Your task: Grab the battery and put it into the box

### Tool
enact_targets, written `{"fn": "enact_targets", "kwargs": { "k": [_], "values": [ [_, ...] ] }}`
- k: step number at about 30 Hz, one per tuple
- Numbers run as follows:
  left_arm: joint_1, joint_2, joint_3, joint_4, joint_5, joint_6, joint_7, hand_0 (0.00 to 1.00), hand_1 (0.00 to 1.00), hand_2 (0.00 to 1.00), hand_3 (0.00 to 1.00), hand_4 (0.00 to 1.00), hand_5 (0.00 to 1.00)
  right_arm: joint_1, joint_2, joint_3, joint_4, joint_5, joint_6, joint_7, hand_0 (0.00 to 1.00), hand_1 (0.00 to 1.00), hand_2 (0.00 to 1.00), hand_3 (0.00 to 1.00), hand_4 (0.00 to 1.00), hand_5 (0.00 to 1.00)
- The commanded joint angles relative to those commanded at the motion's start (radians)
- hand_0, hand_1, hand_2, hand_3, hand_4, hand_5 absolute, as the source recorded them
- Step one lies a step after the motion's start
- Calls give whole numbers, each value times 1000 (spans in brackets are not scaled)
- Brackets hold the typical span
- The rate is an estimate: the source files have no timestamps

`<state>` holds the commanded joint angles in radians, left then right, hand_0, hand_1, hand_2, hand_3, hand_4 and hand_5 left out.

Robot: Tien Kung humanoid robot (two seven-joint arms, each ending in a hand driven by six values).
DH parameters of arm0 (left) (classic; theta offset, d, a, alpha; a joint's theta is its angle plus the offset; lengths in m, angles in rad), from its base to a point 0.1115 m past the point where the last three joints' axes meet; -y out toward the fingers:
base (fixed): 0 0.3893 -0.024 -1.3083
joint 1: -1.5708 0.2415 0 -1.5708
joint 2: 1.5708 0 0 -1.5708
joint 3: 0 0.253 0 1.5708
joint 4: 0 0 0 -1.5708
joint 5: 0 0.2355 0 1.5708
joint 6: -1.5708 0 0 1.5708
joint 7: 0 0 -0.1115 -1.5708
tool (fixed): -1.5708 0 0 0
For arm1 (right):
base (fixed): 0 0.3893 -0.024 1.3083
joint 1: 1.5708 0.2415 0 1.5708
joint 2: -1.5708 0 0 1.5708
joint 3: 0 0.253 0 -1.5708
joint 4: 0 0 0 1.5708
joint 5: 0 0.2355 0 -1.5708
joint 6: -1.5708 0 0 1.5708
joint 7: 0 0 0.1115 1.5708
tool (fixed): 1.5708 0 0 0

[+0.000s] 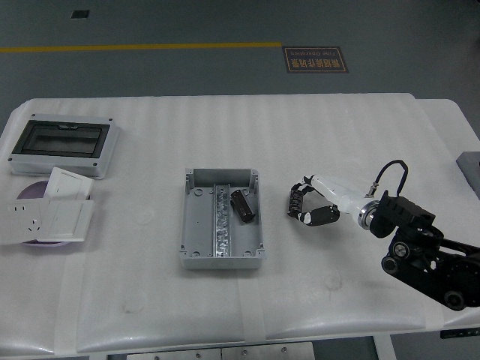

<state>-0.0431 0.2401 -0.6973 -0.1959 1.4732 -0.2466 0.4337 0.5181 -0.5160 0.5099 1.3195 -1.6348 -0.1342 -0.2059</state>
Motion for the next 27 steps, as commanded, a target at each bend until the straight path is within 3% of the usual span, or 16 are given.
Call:
{"fn": "enact_targets", "kwargs": {
  "k": [10, 17, 23, 27],
  "values": [
    [0, 1, 1, 0, -1, 2, -2, 652, 663, 581, 623, 621, 5, -1, -4, 6, 11, -2, -20, 7, 790, 695, 593, 670, 424, 85],
    [2, 0, -13, 0, 16, -2, 1, 652, 662, 581, 623, 620, 5, -8, -11, 136, 116, -17, -30, 3, 788, 690, 590, 668, 411, 76],
    [4, -1, -19, 0, 24, -6, 3, 652, 662, 581, 623, 621, 6, -24, 26, 194, 220, 30, -35, 5, 787, 688, 588, 669, 405, 69],
    [6, -1, -24, -1, 31, -8, 5, 652, 662, 581, 623, 621, 6, -26, 75, 165, 234, 62, -49, 9, 787, 688, 588, 669, 405, 69]
  ]
}}
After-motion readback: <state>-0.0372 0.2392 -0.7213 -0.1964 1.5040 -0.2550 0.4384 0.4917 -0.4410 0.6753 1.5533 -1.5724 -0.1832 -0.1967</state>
